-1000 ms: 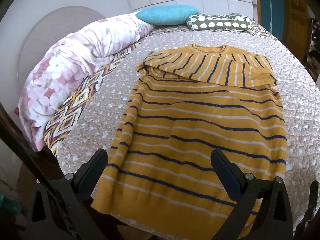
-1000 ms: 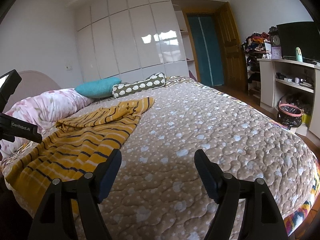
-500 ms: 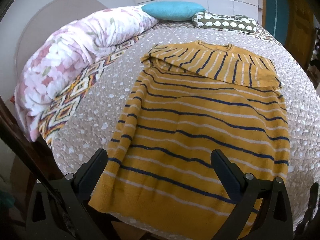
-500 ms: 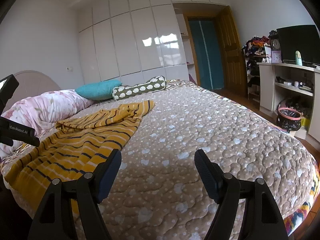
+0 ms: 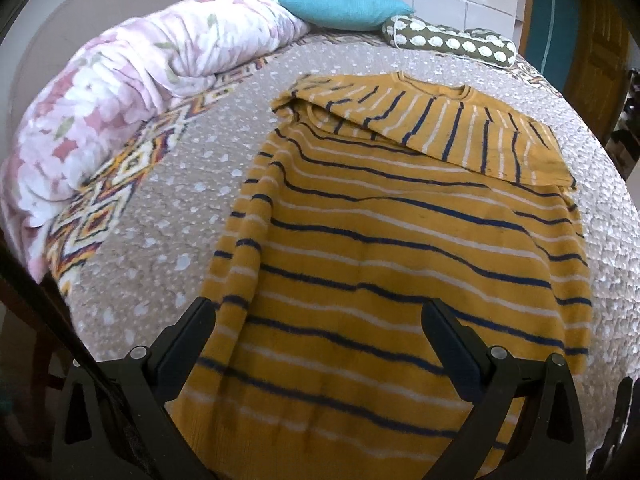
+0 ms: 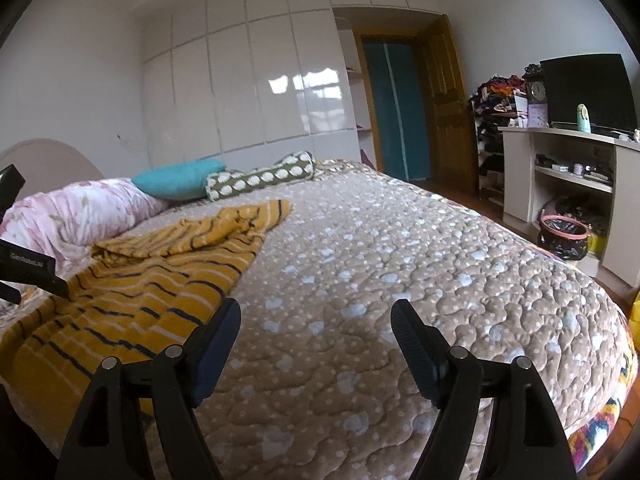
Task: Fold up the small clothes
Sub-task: 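Move the left gripper toward the sweater's folded collar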
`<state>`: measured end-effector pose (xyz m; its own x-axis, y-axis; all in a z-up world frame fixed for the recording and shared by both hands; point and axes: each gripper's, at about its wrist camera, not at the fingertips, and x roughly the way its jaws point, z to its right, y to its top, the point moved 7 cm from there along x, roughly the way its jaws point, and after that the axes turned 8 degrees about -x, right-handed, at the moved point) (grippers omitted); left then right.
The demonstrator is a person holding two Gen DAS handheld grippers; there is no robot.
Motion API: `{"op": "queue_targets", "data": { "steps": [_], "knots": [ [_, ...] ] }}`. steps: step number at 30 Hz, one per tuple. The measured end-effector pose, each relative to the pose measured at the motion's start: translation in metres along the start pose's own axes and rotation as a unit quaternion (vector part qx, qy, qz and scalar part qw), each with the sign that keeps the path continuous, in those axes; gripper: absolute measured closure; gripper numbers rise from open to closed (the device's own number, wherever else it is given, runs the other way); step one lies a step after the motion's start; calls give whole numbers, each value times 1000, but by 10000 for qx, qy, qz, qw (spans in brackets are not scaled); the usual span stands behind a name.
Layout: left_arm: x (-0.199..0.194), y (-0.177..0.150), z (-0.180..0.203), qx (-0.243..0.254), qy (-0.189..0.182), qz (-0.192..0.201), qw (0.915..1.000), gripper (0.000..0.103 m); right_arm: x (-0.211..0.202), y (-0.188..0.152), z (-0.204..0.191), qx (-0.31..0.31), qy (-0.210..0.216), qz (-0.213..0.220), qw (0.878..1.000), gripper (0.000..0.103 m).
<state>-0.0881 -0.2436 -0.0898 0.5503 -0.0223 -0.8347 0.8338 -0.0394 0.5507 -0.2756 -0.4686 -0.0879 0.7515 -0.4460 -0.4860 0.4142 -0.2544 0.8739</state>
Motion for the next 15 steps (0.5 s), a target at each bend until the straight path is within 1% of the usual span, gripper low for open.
{"op": "queue_targets", "data": {
  "steps": [4,7,9,11,12,14,15],
  "knots": [
    [24,-4,-6,-50,-75,-259,9996,0,10,-7,-4,-144,-139,-184,9996,22],
    [33,-3,-15,-162,-267,-363,9989,0,16,-13,-6,-243,-253,-314,9989,22],
    [34,4,-23,-267,-438,-338,9981,0,21,-17,-7,-332,-382,-399,9979,21],
    [32,12,-37,-437,-605,-267,9969,0,24,-18,-8,-414,-472,-442,9970,19],
    [30,18,-49,-560,-689,-195,9959,0,25,-19,-9,-433,-502,-454,9968,18],
    [26,25,-68,-701,-744,-101,9947,0,27,-20,-9,-436,-528,-499,9964,18],
    [26,31,-84,-801,-761,-42,9939,0,28,-20,-9,-421,-513,-551,9963,18]
  ]
}}
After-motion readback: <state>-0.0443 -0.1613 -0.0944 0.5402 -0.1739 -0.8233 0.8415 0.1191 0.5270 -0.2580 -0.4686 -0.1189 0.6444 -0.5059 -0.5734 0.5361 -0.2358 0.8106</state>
